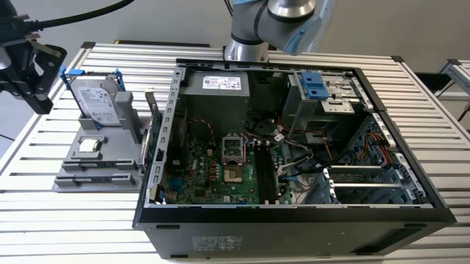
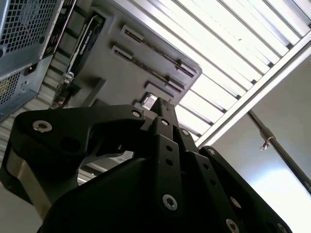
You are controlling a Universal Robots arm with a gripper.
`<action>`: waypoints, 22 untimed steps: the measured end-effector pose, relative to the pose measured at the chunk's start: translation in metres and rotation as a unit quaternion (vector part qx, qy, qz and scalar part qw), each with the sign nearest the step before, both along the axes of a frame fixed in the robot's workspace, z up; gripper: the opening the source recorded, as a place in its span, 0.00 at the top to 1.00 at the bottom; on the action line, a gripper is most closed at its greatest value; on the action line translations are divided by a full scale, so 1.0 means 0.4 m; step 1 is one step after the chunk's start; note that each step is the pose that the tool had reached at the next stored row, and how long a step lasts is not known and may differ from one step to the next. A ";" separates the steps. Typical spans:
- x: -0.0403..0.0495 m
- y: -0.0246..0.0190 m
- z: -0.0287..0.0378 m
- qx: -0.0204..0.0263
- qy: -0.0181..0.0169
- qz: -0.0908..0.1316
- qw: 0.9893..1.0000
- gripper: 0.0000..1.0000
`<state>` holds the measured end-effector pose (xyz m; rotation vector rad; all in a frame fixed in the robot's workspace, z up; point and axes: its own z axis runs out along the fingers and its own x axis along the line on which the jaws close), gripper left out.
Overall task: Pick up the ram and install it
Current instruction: 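Pick up the ram and move it above insertion slot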
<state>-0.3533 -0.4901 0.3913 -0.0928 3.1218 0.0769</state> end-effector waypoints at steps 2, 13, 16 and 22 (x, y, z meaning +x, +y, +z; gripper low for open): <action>-0.002 0.000 0.000 0.000 0.000 0.005 1.000 1.00; -0.008 0.000 0.000 0.000 0.000 0.049 0.999 1.00; -0.008 0.000 0.000 0.000 0.000 0.062 0.998 1.00; -0.009 0.000 0.000 0.000 0.000 0.088 0.996 1.00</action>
